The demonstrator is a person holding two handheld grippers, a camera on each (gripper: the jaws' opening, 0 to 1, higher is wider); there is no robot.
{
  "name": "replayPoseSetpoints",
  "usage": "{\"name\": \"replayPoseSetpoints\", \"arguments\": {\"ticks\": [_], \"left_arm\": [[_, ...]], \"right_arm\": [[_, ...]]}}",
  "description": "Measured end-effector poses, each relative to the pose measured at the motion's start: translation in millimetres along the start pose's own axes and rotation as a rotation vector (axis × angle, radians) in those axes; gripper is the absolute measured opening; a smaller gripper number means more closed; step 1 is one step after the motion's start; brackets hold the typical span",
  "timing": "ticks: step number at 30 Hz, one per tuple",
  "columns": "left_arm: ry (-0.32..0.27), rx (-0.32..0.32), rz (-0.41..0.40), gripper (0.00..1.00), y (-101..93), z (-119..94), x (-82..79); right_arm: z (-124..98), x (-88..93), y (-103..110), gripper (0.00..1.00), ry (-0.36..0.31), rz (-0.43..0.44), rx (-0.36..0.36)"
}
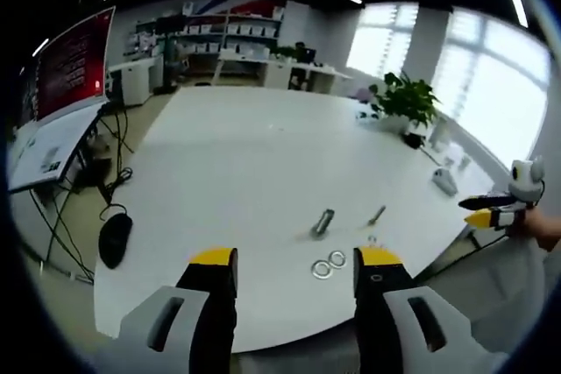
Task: Place the washer onto the threaded stud by aligning its center hole with the stud, sliding it down to the base, and recovering from edge contact or off-axis alignment until the washer reaches the visible bottom stop.
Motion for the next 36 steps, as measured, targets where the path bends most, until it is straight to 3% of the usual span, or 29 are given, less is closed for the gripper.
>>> {"name": "replayPoseSetpoints", "arguments": {"ticks": [5,12,18,30,33,36], "left_arm": [[0.041,0.038,0.056,0.52,-18.1,21,-4.0],[0.146,0.085,0.141,0.50,-40.7,52,13.0],[0.220,0.119,0.160,0.47,-45.4,82,24.7],[0.387,0.151,0.362,0.43,-61.0,125,52.1],[0.428,0.157,0.363,0.40,-67.8,134,57.8],[0.466,0.157,0.436,0.37,-72.9,144,63.7]], "right_arm": [[-1,-1.2,-1,0.51,-0.013,0.006,0.002],[-1,-0.7,-2,0.51,-0.020,0.021,0.008],[-1,-0.2,-2,0.51,-0.017,0.023,0.009],[0,0.9,-3,0.49,-0.004,0.028,0.007],[0,1.5,-3,0.48,-0.002,0.035,0.006],[1,1.5,-2,0.47,-0.002,0.043,-0.005]]}}
Point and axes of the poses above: the point that each gripper's makers call its tool centre point, and the gripper's own axes: z roughly forward along the fingers, y roughly to its left, x roughly out of its underside, the point moved 8 cm from there along -z, roughly backward along the fingers, and after that the axes turned 11 degrees about -x, right-handed, at the moved point
